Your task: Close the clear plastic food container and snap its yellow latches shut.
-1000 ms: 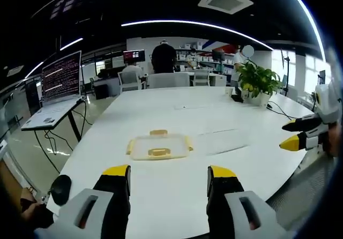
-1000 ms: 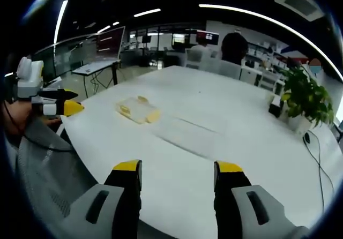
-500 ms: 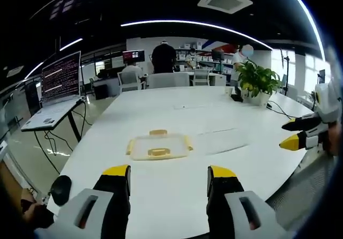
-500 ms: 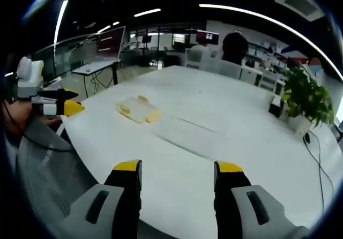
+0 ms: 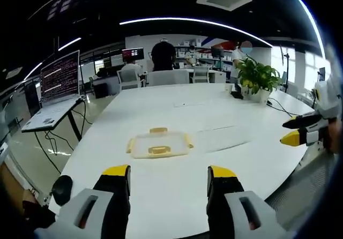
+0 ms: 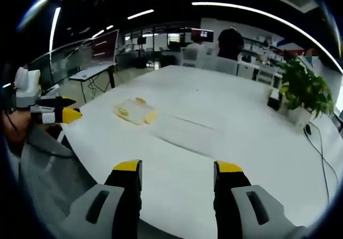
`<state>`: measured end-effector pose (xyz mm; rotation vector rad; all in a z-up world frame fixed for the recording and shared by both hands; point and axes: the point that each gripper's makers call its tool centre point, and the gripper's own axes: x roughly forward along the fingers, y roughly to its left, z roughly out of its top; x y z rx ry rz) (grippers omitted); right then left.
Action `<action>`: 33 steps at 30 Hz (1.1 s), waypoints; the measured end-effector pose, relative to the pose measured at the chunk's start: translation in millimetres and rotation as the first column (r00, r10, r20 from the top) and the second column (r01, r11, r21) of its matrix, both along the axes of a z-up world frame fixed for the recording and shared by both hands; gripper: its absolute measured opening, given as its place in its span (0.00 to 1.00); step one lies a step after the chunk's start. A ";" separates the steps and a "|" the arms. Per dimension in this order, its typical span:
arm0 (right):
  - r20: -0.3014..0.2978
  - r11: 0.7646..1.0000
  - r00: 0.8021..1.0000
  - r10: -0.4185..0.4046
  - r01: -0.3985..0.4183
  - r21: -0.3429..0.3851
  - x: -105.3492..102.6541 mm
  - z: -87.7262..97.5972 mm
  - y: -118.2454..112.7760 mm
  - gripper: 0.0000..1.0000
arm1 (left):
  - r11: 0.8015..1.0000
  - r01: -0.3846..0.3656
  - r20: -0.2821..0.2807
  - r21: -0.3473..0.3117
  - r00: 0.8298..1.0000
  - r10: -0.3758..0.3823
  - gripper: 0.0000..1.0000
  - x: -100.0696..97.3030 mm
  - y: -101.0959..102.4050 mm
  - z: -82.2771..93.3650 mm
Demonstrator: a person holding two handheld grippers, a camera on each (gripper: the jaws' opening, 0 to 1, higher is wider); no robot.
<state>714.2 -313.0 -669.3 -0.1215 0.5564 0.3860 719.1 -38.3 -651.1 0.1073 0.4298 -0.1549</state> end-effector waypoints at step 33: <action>-0.025 0.990 0.993 0.116 -0.118 -0.071 9.1 -0.7 23.8 0.51 | 0.985 0.140 0.001 0.099 0.990 -0.141 0.51 37.7 13.6 11.3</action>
